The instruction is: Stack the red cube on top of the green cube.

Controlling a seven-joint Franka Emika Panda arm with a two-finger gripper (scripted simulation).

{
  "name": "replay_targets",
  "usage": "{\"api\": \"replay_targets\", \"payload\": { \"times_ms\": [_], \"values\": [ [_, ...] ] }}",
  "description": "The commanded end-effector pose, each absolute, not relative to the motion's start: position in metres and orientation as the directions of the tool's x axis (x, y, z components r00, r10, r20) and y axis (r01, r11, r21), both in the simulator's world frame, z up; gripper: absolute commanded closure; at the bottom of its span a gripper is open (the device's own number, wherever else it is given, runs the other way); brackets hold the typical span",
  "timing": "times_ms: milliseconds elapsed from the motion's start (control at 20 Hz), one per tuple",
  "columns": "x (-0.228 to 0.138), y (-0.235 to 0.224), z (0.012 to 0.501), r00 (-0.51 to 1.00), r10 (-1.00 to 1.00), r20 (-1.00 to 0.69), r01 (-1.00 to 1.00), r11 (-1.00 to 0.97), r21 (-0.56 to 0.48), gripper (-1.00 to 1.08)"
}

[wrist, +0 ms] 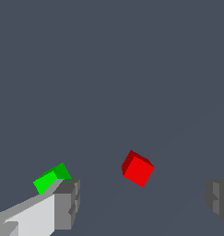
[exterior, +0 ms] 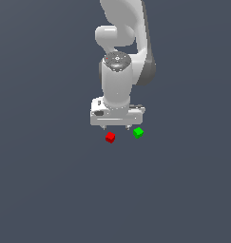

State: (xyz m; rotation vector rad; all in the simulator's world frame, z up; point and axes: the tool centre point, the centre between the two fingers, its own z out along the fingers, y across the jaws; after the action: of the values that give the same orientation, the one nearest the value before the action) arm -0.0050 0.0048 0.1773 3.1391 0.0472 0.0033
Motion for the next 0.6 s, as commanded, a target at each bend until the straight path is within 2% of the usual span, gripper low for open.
{"api": "replay_targets", "payload": {
  "times_ms": [0,550],
  "values": [
    [-0.005,0.005,0.177,1.0,0.03,0.002,0.03,-1.0,0.002,-0.92],
    [-0.013,-0.003,0.157,0.998,-0.069,0.002,-0.069,-0.998,0.002,-0.92]
  ]
}}
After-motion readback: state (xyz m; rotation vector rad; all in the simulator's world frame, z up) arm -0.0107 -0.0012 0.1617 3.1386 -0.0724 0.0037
